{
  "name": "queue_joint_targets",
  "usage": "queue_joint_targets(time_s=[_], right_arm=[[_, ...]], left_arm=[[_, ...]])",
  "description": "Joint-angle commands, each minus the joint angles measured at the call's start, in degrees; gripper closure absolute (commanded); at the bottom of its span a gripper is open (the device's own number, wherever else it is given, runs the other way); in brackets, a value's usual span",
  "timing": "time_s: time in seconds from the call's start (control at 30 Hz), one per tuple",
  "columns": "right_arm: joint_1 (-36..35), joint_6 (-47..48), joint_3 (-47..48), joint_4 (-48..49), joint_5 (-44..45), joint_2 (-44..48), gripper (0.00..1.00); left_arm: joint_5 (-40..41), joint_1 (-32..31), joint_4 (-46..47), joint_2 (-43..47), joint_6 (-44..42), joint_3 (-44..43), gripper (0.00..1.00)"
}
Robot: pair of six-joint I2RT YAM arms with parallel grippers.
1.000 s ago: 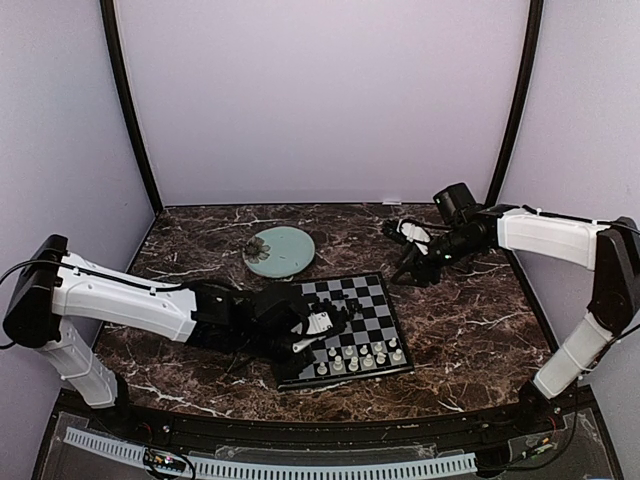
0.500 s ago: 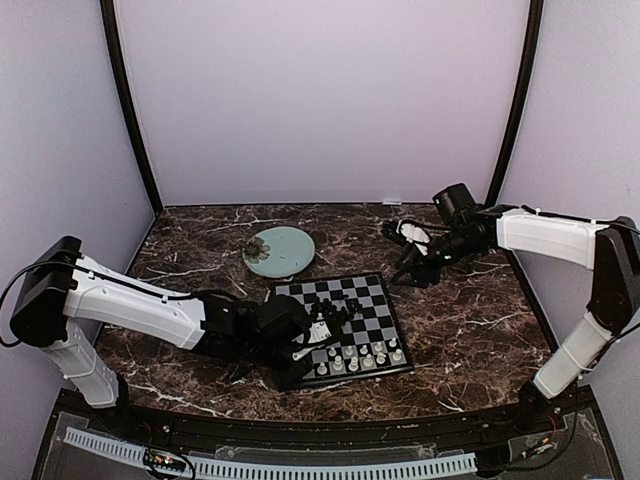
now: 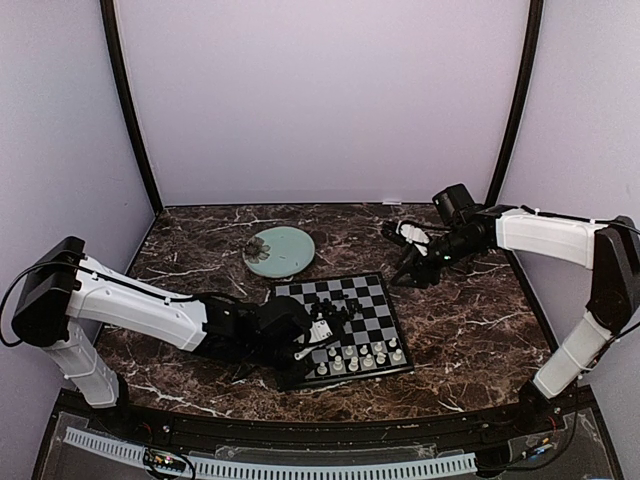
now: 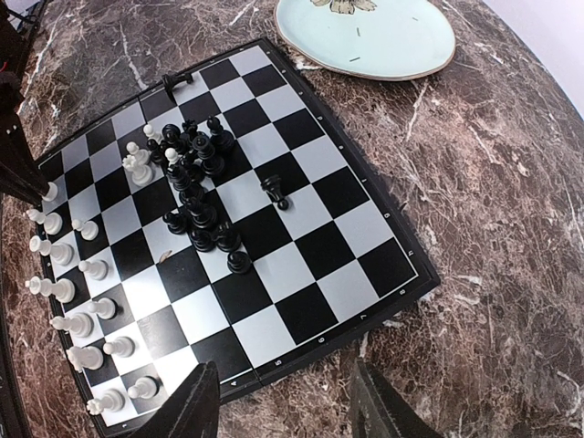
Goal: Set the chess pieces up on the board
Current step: Place the knight at b1, then pick up the rook from the chessboard.
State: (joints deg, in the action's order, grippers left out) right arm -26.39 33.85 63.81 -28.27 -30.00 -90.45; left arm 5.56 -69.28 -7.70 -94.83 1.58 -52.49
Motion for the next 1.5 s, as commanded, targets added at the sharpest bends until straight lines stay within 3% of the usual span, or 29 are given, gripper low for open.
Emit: queue_joint_targets(time_s=[0.0,0.4,0.6,0.77,0.9,1.17,1.47], right_arm=[[-0.06,0.50,-0.16,0.59,-0.85,-0.75,0.49],[-0.15,0.61,-0.02,0.25,-1.11,-0.62,0.49],[-0.15,0.69,-0.09,0.24,-1.12,-0.33,0.49],[-0.17,0.87,0.25,-0.03,-1.46,-0.63,0.49],[-0.37,0.96,-0.12,0.06,-1.43,-0.16,0.49],[-0.34,1.05,-0.39,0.15,-1.30,0.10,0.49],[-0.32,1.62,-0.27,-0.31,-1.50,-0.63,0.49]], left_arm=[[0.60,-0.25,0.37,0.03,0.56,0.89,0.92],[1.77,-0.25,-1.96,2.27,0.87,0.35,0.76],[3.61,-0.08,-7.24,11.13,0.81,-0.36,0.67],[0.38,7.83,-7.42,17.29,3.90,-1.97,0.64],[-3.99,13.29,-7.82,15.06,6.60,-5.62,0.65],[-7.43,15.42,-13.34,2.48,9.24,-16.45,0.77],[-14.59,15.43,-13.31,-5.36,9.28,-20.88,0.70]])
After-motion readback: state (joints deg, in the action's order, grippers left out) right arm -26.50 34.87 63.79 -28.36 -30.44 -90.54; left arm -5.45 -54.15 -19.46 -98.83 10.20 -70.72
